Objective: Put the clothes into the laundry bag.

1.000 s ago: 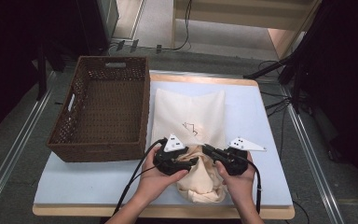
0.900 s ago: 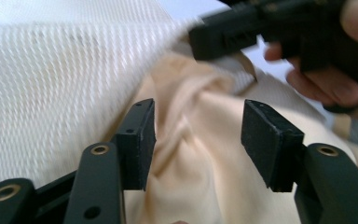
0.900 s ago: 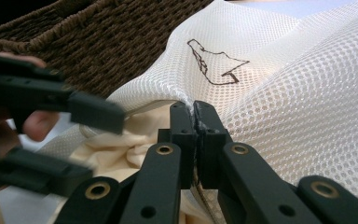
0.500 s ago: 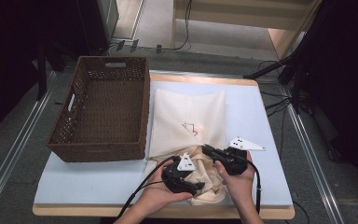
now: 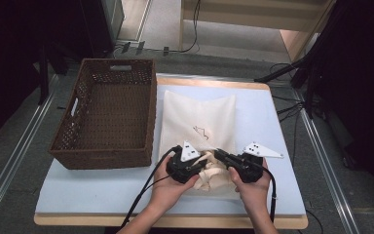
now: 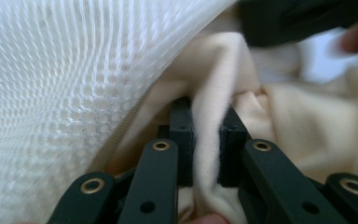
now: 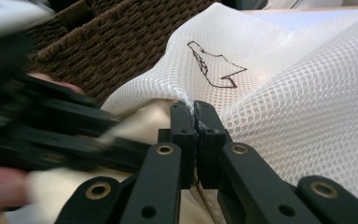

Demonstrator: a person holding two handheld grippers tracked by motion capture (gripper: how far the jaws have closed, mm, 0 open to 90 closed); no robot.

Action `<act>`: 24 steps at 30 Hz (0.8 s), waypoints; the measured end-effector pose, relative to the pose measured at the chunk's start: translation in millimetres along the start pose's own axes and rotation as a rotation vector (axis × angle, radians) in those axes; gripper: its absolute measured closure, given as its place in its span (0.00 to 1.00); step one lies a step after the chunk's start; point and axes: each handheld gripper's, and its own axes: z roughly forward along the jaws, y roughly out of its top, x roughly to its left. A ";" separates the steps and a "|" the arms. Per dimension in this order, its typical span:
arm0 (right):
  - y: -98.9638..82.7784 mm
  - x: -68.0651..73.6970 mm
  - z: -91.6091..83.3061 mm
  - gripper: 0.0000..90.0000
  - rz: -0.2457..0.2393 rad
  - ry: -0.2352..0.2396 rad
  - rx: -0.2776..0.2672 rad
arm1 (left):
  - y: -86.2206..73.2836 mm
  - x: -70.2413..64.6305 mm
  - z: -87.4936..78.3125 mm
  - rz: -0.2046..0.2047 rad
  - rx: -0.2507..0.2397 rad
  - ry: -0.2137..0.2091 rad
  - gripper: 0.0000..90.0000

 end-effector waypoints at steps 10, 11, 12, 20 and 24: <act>-5.1 -2.7 4.2 0.98 -0.004 -0.006 0.021 | -0.5 4.1 -28.4 -0.022 -0.029 -0.088 0.49; -5.1 -3.0 4.1 0.98 -0.002 -0.007 0.021 | 0.0 6.1 -37.0 -0.014 -0.042 -0.092 0.48; -5.2 -3.1 4.2 0.98 0.000 -0.005 0.022 | 0.1 8.3 -45.5 -0.014 -0.065 -0.108 0.47; -5.5 -2.9 6.6 0.98 0.008 -0.007 0.021 | -4.6 -14.1 -44.1 0.053 -0.026 -0.247 0.34; -6.0 -2.2 6.6 0.98 0.010 -0.007 0.025 | -6.1 -26.0 -14.4 0.082 0.034 -0.135 0.46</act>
